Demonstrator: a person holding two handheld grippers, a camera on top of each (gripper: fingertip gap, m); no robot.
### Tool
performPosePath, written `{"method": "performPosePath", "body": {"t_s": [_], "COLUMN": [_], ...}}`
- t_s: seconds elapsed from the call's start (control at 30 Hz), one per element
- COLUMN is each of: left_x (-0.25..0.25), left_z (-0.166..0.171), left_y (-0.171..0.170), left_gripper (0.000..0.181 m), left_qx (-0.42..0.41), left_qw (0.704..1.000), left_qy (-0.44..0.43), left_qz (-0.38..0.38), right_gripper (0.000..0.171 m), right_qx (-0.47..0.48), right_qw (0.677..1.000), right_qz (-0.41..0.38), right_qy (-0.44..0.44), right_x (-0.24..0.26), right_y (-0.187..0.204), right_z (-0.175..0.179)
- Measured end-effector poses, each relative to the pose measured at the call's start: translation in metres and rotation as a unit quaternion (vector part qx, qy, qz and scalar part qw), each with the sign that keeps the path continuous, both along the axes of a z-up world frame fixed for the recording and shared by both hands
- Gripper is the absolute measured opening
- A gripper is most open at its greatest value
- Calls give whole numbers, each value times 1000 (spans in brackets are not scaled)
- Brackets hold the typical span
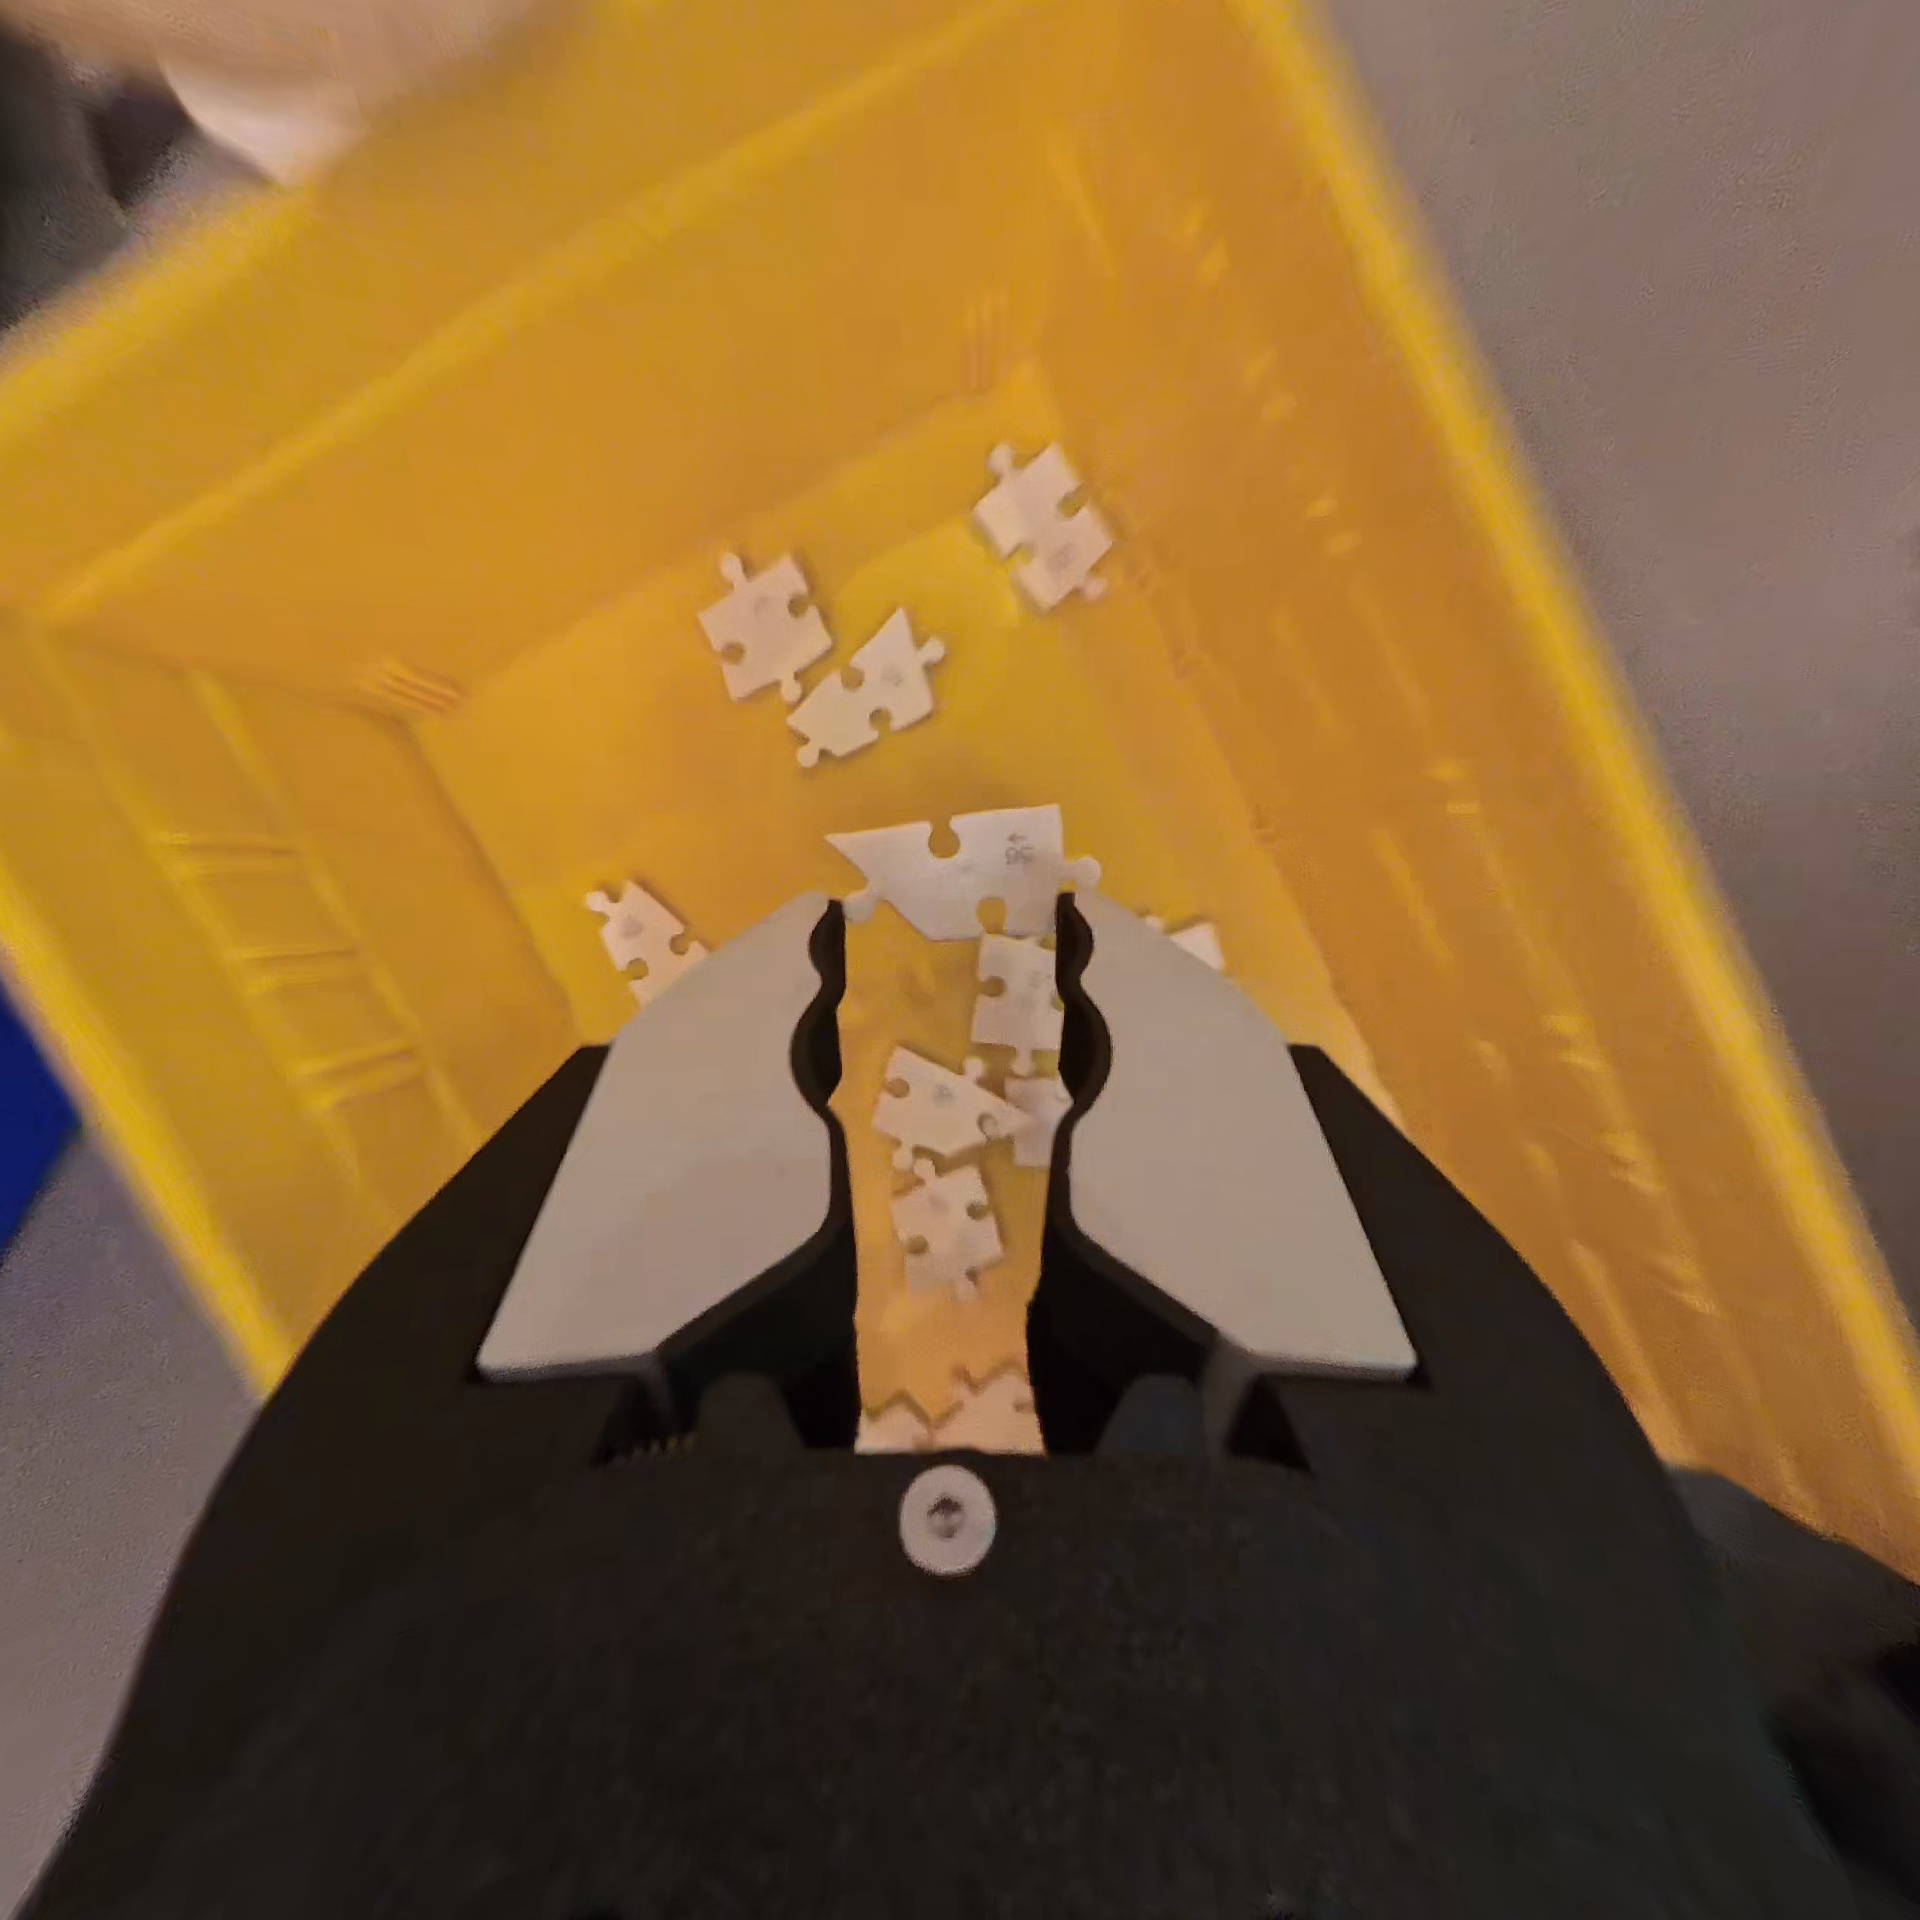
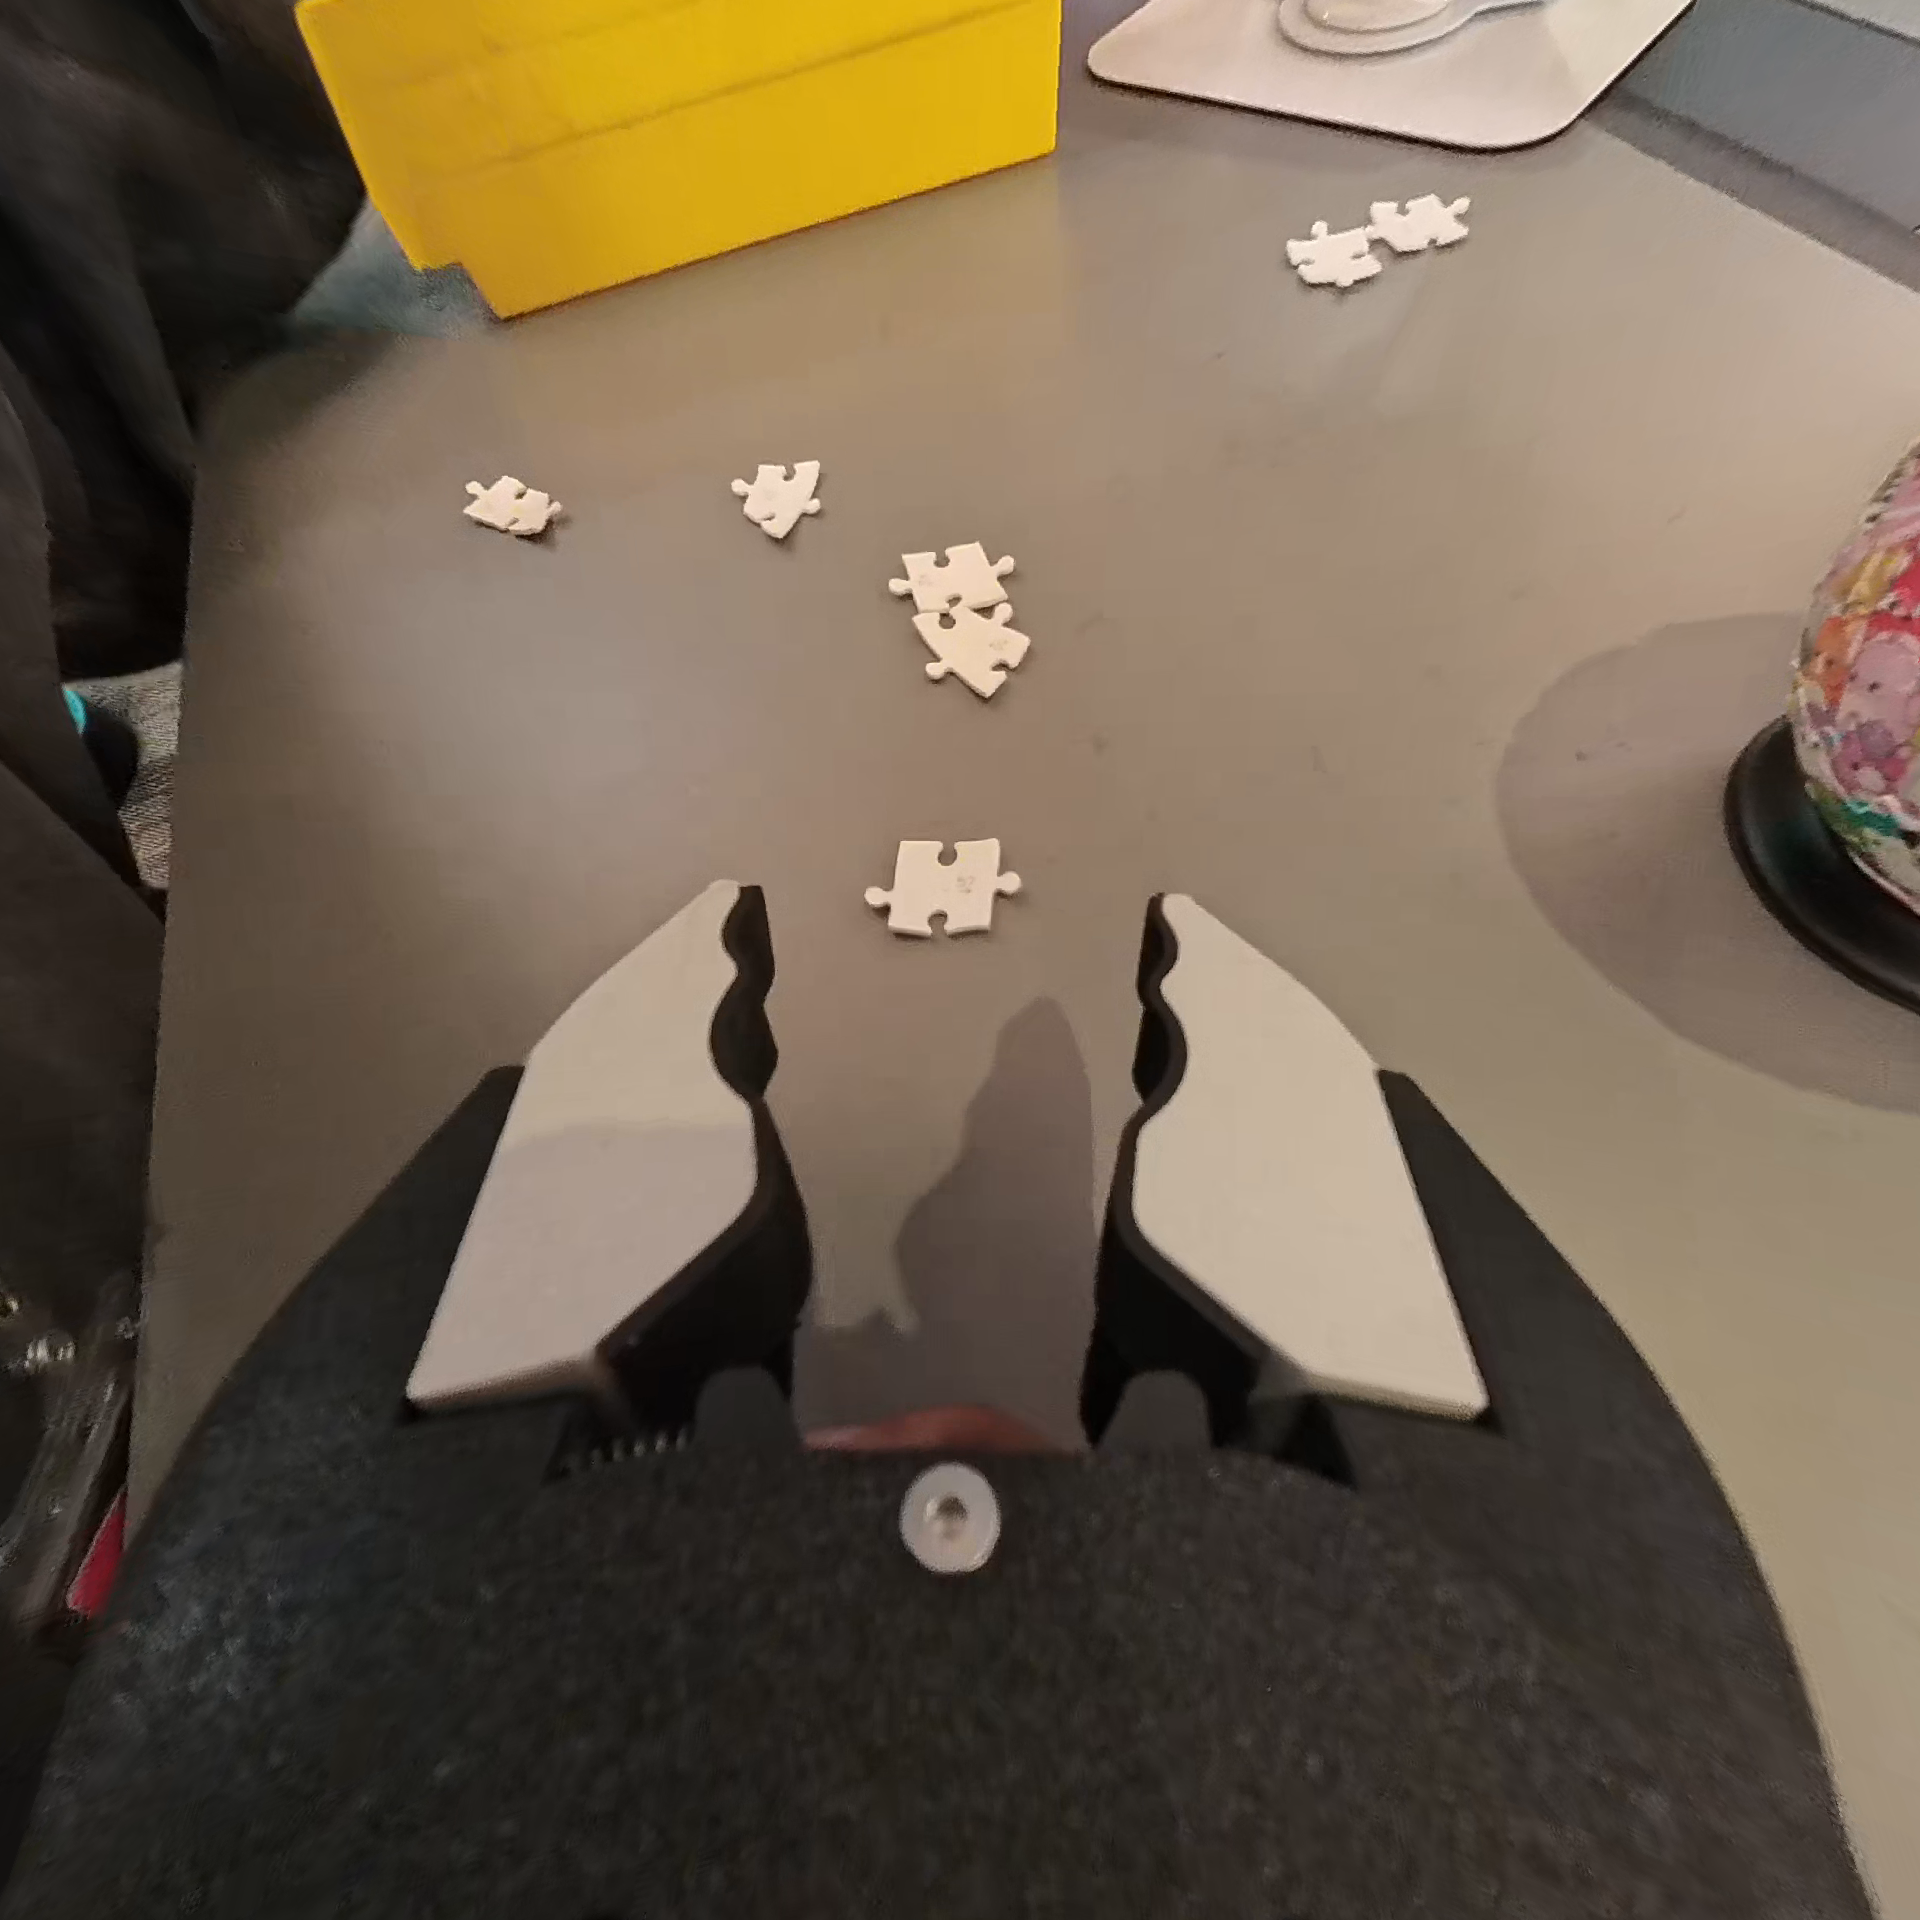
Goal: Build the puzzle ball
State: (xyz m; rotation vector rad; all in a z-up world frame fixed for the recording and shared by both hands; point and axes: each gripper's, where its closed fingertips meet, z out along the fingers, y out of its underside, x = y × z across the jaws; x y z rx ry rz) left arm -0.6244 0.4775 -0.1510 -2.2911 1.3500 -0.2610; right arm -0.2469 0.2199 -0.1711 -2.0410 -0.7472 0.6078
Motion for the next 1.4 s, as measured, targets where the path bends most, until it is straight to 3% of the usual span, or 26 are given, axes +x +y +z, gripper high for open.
{"method": "performPosePath", "body": {"t_s": [0.13, 0.27, 0.4, 0.57, 0.73, 0.9, 1.13, 1.3, 1.4], "left_x": [42, 113, 186, 260, 295, 309, 312, 317, 321], "left_z": [86, 120, 109, 35, -42, -69, -69, -74, -74], "left_y": [-55, -121, -187, -226, -218, -204, -197, -195, -196], "left_gripper": [38, 38, 38, 38, 38, 38, 38, 39, 39], "left_qx": [61, 85, 18, -53, -141, -111, -64, -16, 11], "left_qw": [993, 972, 945, 914, 885, 838, 717, 613, 579], "left_qy": [-34, -42, -105, -55, 44, 149, 261, 290, 283], "left_qz": [-93, -213, -308, -399, -441, -513, -643, -735, -765], "right_gripper": [67, 65, 66, 67, 67, 65, 64, 64, 64], "right_qx": [13, 8, -2, 17, 33, 62, 77, 83, 82], "right_qw": [1000, 994, 988, 988, 994, 997, 996, 996, 996], "right_qz": [-7, 40, 92, 104, 69, 51, 15, 0, -1], "right_qy": [-18, -102, -124, -114, -75, -13, 30, 35, 28], "right_x": [10, 2, -24, -22, -6, 9, 46, 57, 59], "right_y": [-6, -11, -15, -32, -48, -68, -75, -73, -73], "right_z": [3, -19, -29, -26, -12, 1, 11, 16, 14]}}
